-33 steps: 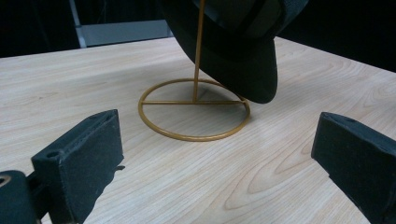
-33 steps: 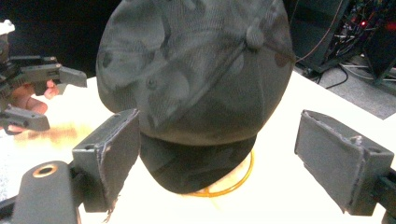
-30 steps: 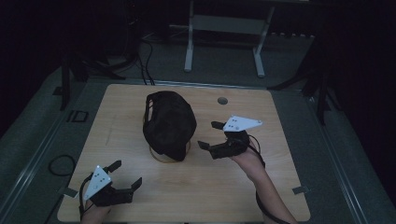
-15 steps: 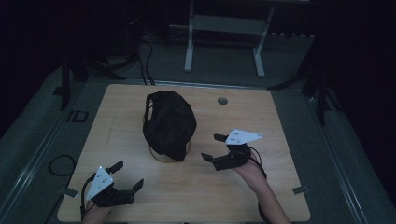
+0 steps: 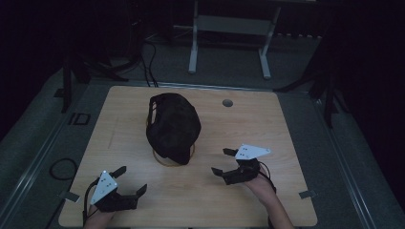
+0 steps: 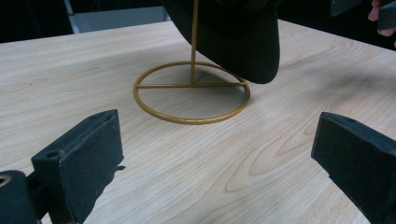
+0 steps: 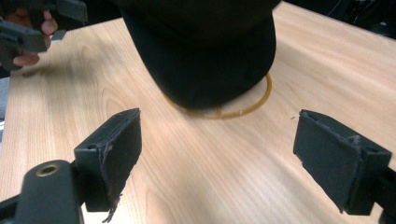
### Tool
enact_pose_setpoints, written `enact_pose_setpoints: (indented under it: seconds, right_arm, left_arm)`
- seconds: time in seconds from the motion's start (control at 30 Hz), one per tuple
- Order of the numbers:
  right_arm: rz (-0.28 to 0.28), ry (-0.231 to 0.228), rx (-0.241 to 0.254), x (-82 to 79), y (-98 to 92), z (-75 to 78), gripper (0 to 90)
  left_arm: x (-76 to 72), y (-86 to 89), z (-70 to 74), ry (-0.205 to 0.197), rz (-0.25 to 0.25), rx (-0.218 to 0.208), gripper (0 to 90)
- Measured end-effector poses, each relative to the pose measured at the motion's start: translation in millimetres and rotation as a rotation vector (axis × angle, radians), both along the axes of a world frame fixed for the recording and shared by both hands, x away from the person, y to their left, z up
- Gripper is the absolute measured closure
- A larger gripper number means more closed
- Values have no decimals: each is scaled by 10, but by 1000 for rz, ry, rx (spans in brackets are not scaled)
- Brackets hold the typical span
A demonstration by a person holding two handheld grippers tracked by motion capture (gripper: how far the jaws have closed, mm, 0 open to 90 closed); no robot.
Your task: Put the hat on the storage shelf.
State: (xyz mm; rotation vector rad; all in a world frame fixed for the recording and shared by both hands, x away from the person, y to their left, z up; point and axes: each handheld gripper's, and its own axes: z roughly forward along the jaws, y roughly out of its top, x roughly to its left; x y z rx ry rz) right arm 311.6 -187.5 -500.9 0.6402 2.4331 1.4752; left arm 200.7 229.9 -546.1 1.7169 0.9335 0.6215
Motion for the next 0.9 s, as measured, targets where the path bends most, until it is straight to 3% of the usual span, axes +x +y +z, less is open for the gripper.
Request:
enact_pose_setpoints:
  seconds: [0.6,0.9]
  right_arm:
    - [-31,20,-59,-177,-350,-274,154]
    - [-85,30,-64,-249,-589,-327,160]
  left_arm:
    - [16,2,-22,17,-10,-6,25]
    - [20,8,-24,18,-9,-6,25]
